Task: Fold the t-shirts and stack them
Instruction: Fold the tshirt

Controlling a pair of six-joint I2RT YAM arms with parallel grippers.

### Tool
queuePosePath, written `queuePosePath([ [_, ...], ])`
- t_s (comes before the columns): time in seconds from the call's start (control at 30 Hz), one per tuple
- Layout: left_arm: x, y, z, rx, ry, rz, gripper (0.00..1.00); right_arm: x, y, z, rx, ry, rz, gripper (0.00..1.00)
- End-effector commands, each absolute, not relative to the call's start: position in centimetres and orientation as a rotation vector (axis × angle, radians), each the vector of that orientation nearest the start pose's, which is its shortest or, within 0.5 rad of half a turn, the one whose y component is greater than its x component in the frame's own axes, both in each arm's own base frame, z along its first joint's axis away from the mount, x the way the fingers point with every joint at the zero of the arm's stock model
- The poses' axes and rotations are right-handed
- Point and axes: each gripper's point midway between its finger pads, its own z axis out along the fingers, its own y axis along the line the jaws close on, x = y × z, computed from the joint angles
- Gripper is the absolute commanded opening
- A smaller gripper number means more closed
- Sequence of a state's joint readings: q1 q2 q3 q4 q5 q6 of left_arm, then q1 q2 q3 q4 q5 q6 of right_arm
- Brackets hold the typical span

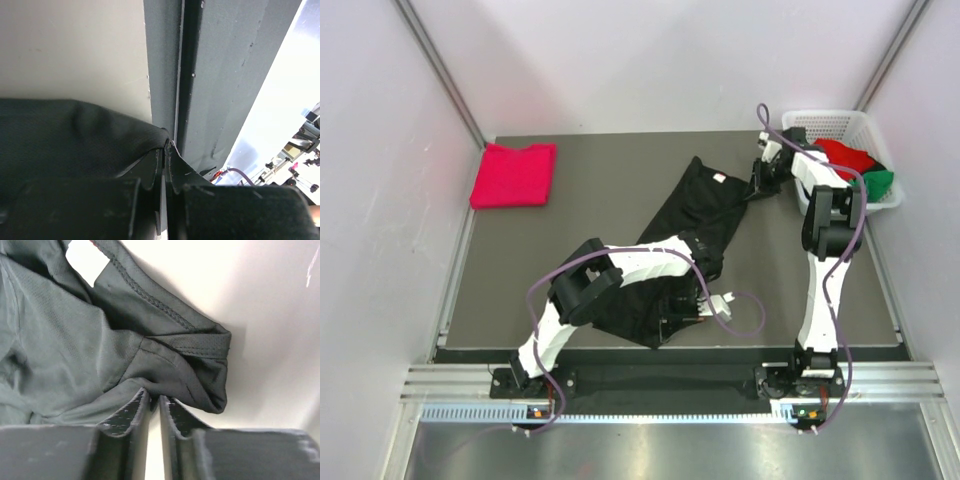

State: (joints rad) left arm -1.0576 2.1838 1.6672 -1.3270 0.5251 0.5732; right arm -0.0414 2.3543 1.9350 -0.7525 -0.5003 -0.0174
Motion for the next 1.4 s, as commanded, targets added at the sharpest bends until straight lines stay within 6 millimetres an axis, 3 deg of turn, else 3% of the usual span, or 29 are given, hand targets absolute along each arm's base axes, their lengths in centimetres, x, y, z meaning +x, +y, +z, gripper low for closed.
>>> queuePosePath([
  [0.0, 9.7, -32.3, 3.9, 2.406, 2.423, -0.817, 0.0, 52.8, 6.7, 1.2, -0.118, 2.636, 0.64, 0.1],
  [0.13, 11.0, -34.1, 3.7, 2.396, 2.388, -0.794, 0.0, 54.5, 8.1, 1.1, -0.167, 2.602, 0.636, 0.05],
  [0.17, 11.1, -34.4, 3.6, 2.397, 2.385, -0.799, 0.0, 54.6, 9.6, 1.2, -0.205, 2.593, 0.643, 0.05],
  [0.27, 11.6, -35.8, 2.8, 2.385, 2.386, -0.818, 0.0, 56.1, 11.0, 1.5, -0.239, 2.555, 0.649, 0.04],
  [0.5, 13.0, -39.3, 2.2, 2.342, 2.34, -0.862, 0.0, 59.7, 14.4, 4.9, -0.277, 2.403, 0.673, 0.06],
  [0.6, 13.0, -41.1, 2.3, 2.329, 2.292, -0.884, 0.08, 60.9, 15.1, 5.8, -0.24, 2.353, 0.696, 0.08],
  [0.67, 12.9, -42.4, 3.0, 2.301, 2.268, -0.899, 0.26, 61.8, 15.9, 6.8, -0.246, 2.304, 0.704, 0.08],
  [0.73, 12.8, -43.3, 4.2, 2.281, 2.227, -0.921, 0.33, 62.2, 16.7, 7.3, -0.262, 2.272, 0.709, 0.08],
  [0.83, 13.3, -43.7, 7.9, 2.205, 2.183, -0.899, 0.5, 62.2, 17.0, 8.2, -0.27, 2.254, 0.702, 0.14],
  [0.87, 13.8, -43.4, 10.5, 2.178, 2.132, -0.87, 0.61, 62.1, 17.0, 8.4, -0.272, 2.252, 0.701, 0.17],
  [0.9, 14.1, -43.1, 11.9, 2.158, 2.113, -0.852, 0.62, 61.8, 16.6, 8.2, -0.265, 2.264, 0.698, 0.32],
  [0.93, 15.4, -42.8, 13.5, 2.091, 2.12, -0.826, 0.65, 61.6, 16.5, 9.5, -0.275, 2.249, 0.695, 0.39],
  [0.97, 16.4, -42.3, 16.6, 2.013, 2.075, -0.813, 0.66, 61.4, 16.4, 10.2, -0.274, 2.243, 0.697, 0.43],
  [1.0, 20.0, -41.6, 18.1, 1.877, 2.082, -0.764, 0.7, 60.7, 15.9, 11.8, -0.277, 2.232, 0.706, 0.48],
  [1.03, 21.9, -41.1, 19.7, 1.759, 2.1, -0.762, 0.73, 60.2, 15.5, 12.9, -0.274, 2.225, 0.706, 0.49],
  [1.07, 24.2, -39.9, 22.7, 1.639, 2.063, -0.736, 0.74, 59.7, 15.0, 13.7, -0.269, 2.224, 0.699, 0.51],
  [1.1, 29.0, -37.6, 24.1, 1.458, 2.092, -0.683, 0.78, 58.4, 14.1, 16.0, -0.271, 2.206, 0.684, 0.52],
  [1.17, 34.8, -35.5, 27.1, 1.189, 2.068, -0.634, 0.82, 56.8, 13.1, 17.7, -0.273, 2.203, 0.656, 0.52],
  [1.2, 38.9, -32.1, 27.3, 1.032, 2.114, -0.547, 0.82, 55.0, 12.4, 16.2, -0.255, 2.255, 0.646, 0.52],
  [1.23, 40.9, -31.0, 28.2, 0.924, 2.123, -0.539, 0.81, 53.6, 12.3, 19.0, -0.278, 2.211, 0.635, 0.52],
  [1.27, 42.7, -30.4, 26.8, 0.877, 2.158, -0.545, 0.81, 52.4, 12.2, 19.0, -0.289, 2.214, 0.638, 0.52],
  [1.3, 44.8, -28.4, 26.7, 0.803, 2.172, -0.545, 0.8, 50.0, 12.5, 17.0, -0.297, 2.267, 0.674, 0.53],
  [1.33, 46.1, -28.3, 24.7, 0.75, 2.223, -0.576, 0.76, 48.7, 12.5, 18.2, -0.325, 2.246, 0.665, 0.53],
  [1.37, 47.3, -28.1, 23.8, 0.716, 2.23, -0.597, 0.73, 47.5, 12.6, 17.7, -0.335, 2.264, 0.674, 0.53],
])
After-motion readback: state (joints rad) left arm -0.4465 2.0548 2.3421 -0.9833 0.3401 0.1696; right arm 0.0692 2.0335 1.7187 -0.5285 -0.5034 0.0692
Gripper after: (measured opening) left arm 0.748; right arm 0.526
